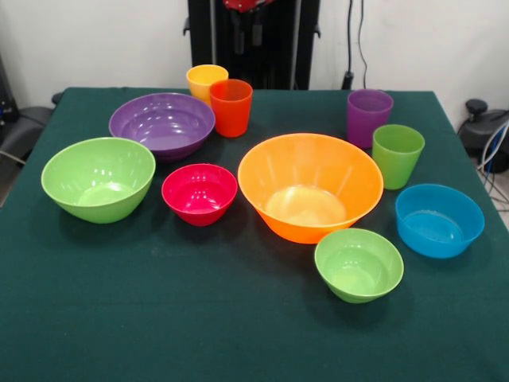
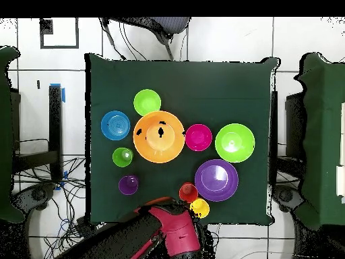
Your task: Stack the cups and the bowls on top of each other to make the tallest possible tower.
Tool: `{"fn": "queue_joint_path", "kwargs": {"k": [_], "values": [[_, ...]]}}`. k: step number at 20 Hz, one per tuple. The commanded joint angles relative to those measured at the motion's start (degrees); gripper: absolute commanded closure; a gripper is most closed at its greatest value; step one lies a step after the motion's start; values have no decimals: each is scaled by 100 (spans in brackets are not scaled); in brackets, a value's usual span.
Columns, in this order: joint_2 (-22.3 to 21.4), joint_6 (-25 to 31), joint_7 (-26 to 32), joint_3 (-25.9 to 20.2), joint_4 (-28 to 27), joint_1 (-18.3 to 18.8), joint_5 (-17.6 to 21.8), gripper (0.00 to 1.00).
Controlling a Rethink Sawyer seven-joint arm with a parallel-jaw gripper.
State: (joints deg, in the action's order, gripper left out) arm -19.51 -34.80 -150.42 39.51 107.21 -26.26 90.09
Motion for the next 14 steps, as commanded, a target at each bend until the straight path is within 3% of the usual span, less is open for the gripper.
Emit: {"fn": "queue_joint_path", "kwargs": {"k": [1, 4, 14], "values": [[284, 62, 131, -623, -559, -75, 717, 0], [311, 109, 683, -739, -484, -120, 1055, 0], [131, 92, 1130, -944, -410, -59, 1957, 0]]}}
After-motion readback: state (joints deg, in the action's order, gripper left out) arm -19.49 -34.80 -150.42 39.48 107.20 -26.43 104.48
